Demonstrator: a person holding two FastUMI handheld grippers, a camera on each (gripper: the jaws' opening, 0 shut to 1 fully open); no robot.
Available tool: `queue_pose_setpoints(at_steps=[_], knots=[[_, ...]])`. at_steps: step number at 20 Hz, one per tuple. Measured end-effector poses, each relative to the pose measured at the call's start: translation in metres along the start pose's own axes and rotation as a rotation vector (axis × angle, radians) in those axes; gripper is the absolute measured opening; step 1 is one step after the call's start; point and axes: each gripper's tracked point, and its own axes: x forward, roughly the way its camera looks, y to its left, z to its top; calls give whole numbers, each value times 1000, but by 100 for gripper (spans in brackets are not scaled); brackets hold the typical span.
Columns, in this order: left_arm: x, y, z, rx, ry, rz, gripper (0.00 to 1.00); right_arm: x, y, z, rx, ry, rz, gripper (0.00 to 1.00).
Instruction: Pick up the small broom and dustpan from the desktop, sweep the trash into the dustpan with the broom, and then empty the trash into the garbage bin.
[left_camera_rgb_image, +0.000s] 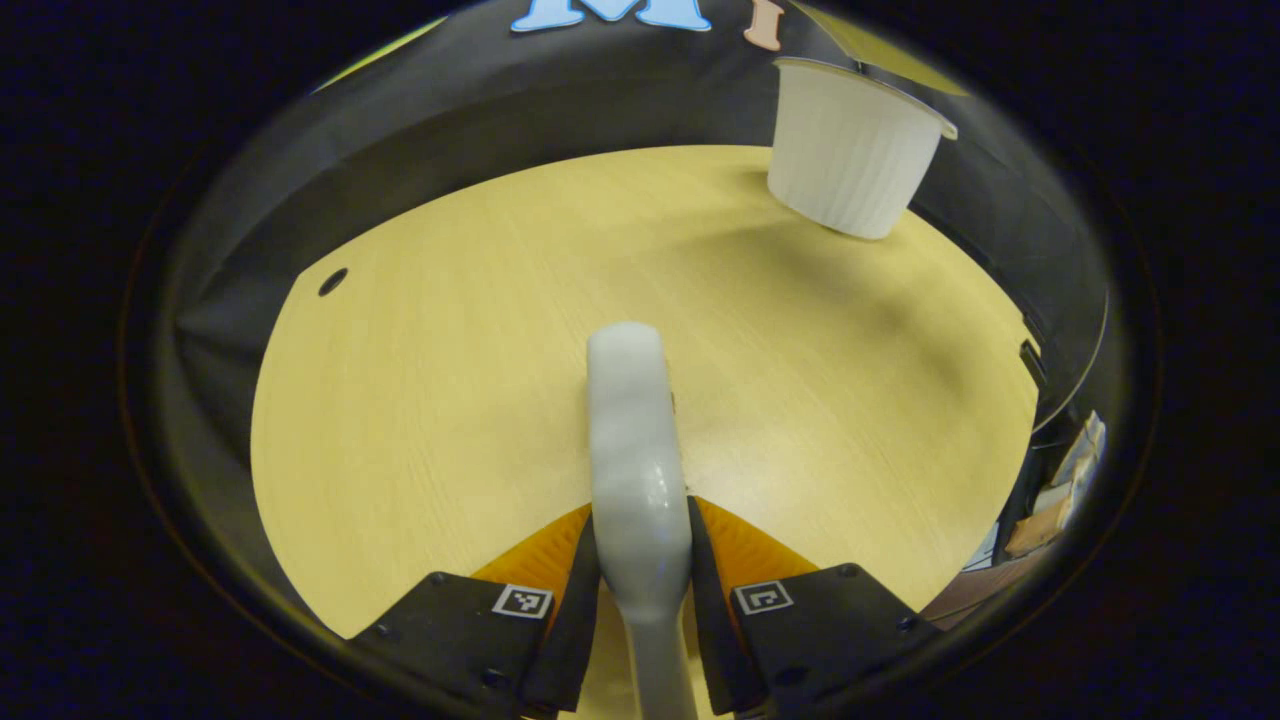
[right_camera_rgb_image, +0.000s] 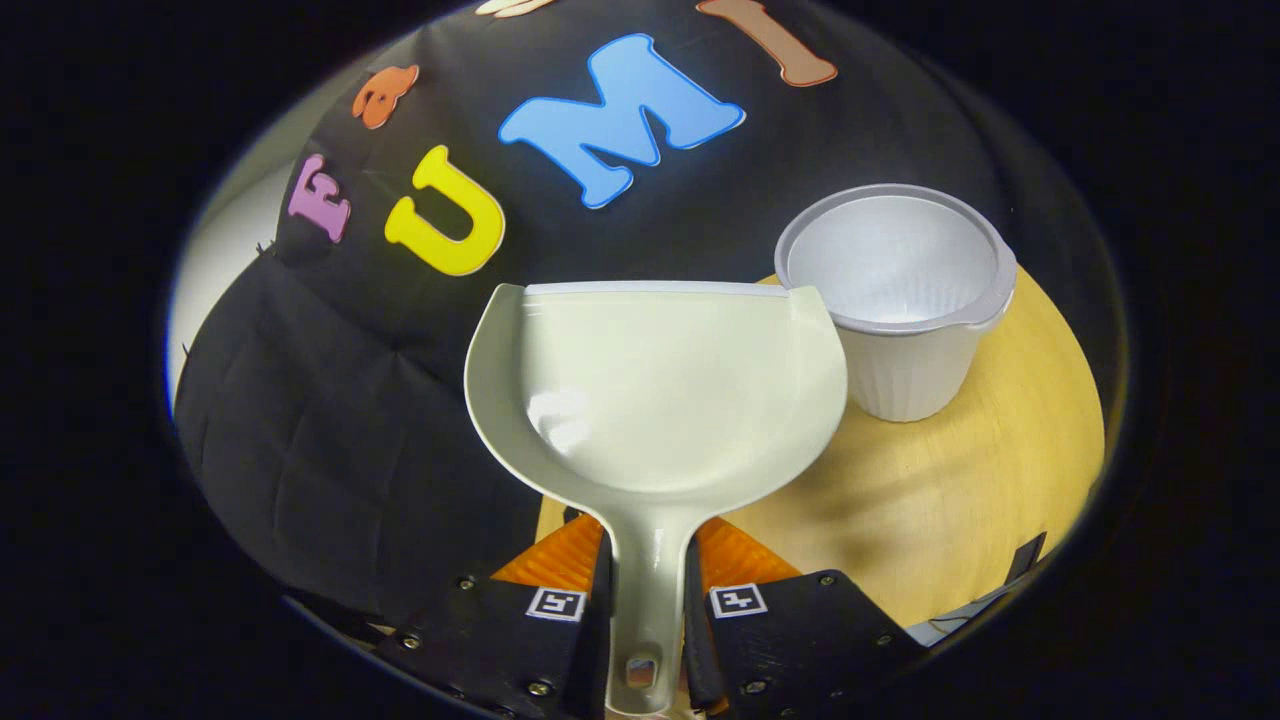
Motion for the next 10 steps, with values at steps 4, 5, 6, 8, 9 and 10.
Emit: queue_pose_setpoints(at_steps=[4,5,6,8,9,10], knots=[[-72,18,16,-37,11,34,54,29,-21,-32,-116,25,-139,30],[-90,22,22,-42,13,40,54,37,-27,-41,-147,29,-176,30],[-108,24,27,-46,15,44,52,43,-35,-52,-173,35,-212,30],[-146,30,40,-54,17,52,49,63,-52,-68,-213,39,-276,31],[-166,32,46,-58,18,57,50,73,-61,-75,-226,43,-308,31],[-185,34,53,-63,18,60,51,82,-68,-85,-234,48,-331,31]])
